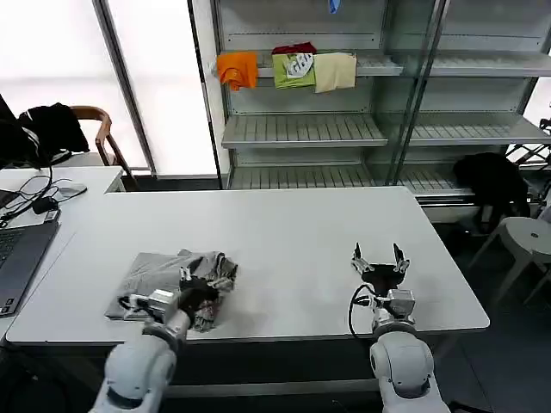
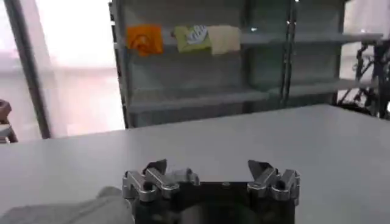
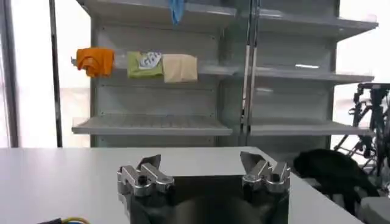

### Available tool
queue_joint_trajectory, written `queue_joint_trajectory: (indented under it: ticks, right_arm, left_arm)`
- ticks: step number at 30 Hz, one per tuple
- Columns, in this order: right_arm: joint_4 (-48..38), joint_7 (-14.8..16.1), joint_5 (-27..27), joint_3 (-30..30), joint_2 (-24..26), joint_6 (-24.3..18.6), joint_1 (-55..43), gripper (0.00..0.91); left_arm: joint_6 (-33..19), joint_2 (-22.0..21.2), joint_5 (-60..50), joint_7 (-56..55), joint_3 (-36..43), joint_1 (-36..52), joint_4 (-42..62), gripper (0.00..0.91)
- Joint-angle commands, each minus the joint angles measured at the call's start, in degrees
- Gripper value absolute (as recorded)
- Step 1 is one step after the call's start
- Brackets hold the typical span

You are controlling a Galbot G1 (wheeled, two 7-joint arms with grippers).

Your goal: Fold and organize the clothes.

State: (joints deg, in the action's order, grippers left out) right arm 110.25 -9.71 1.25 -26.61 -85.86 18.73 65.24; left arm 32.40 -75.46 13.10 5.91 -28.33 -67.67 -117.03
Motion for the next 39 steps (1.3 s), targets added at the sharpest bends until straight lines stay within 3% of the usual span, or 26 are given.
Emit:
queue_joint_trajectory:
  ticks: [1, 19, 39]
  right_arm:
    - [-0.15, 0.08, -0.12, -0.05, -0.73, 0.21, -0.26, 0.907]
    - [-0.12, -0.33, 0.17, -1.33, -0.38, 1.48, -0.42, 0.907]
    - [-2.09, -0.22, 1.12, -1.35, -1.58, 1.20, -0.69, 0.907]
  left_arm:
    - [-1.71, 11.71, 16.82, 1.00, -24.17, -0.50, 3.78, 0.907]
    - [-2.90, 9.60, 9.22, 1.35, -19.29, -0.02, 17.08, 0.907]
    - [-1.81, 8.61, 6.33, 3.42, -16.80, -0.82, 19.09, 0.907]
